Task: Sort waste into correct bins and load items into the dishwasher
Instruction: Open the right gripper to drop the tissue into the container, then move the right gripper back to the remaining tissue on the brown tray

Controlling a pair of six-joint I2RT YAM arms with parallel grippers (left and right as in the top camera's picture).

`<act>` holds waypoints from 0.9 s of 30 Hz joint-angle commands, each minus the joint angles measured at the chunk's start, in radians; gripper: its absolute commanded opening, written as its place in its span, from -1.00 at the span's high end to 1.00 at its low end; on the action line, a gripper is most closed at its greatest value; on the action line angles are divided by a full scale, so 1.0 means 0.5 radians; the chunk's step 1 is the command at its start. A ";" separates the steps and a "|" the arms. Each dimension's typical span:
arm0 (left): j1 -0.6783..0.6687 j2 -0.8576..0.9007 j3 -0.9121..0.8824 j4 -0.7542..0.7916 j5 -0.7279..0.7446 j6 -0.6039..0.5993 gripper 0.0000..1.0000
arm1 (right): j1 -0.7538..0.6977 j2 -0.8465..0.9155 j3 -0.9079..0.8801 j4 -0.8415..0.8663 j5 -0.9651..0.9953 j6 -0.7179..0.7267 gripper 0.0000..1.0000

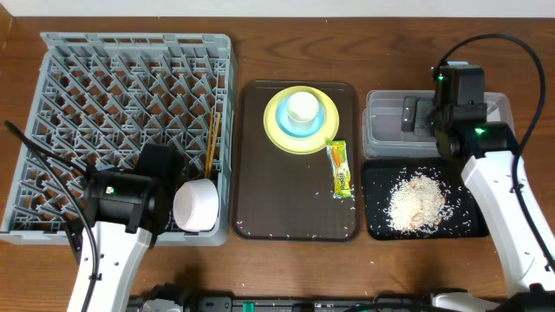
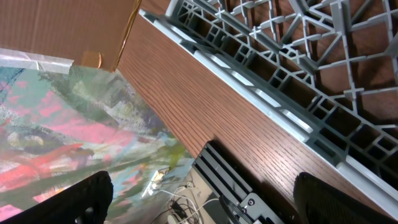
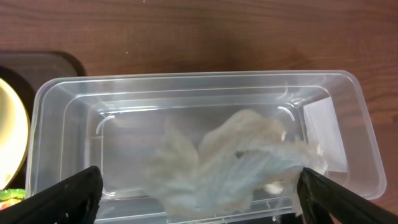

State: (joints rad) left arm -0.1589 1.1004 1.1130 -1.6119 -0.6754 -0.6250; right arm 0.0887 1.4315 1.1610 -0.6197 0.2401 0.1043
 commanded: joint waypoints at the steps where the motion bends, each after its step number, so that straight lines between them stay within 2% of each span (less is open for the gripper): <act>1: 0.007 -0.005 0.003 -0.147 -0.008 -0.017 -0.87 | -0.028 0.005 0.022 0.011 -0.049 -0.008 -0.68; 2: 0.007 -0.005 0.003 -0.148 -0.008 -0.017 -0.87 | -0.036 0.023 0.022 0.011 -0.066 -0.008 -0.46; 5: 0.007 -0.005 0.003 -0.147 -0.008 -0.017 -0.87 | -0.064 0.131 0.015 0.026 -0.085 0.022 0.66; 6: 0.007 -0.005 0.003 -0.147 -0.008 -0.017 -0.87 | -0.079 0.200 0.014 0.029 -0.085 0.043 0.97; 8: 0.007 -0.005 0.003 -0.147 -0.008 -0.017 -0.87 | -0.095 0.310 0.013 0.028 -0.127 0.055 0.97; 12: 0.007 -0.005 0.003 -0.147 -0.008 -0.017 -0.87 | -0.102 0.419 0.038 0.043 -0.426 -0.137 0.98; 13: 0.007 -0.005 0.003 -0.147 -0.008 -0.017 -0.87 | -0.105 0.399 0.066 0.018 -0.432 -0.128 0.96; 14: 0.007 -0.005 0.003 -0.147 -0.008 -0.017 -0.87 | -0.105 0.379 0.096 -0.007 -0.436 -0.120 0.81; 15: 0.007 -0.005 0.003 -0.147 -0.008 -0.017 -0.87 | -0.106 0.346 0.138 -0.042 -0.454 -0.119 0.47; 18: 0.007 -0.005 0.003 -0.147 -0.008 -0.017 -0.87 | -0.106 0.198 0.249 -0.117 -0.528 -0.103 -0.99; 22: 0.007 -0.005 0.003 -0.147 -0.008 -0.017 -0.87 | -0.109 -0.085 0.285 -0.152 -0.481 -0.102 -0.98; 27: 0.007 -0.005 0.003 -0.147 -0.008 -0.017 -0.87 | -0.114 -0.215 0.285 -0.300 -0.468 -0.099 -0.99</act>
State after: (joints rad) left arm -0.1589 1.1004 1.1130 -1.6119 -0.6754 -0.6250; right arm 0.0460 1.3396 1.3018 -0.7322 0.0032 0.0589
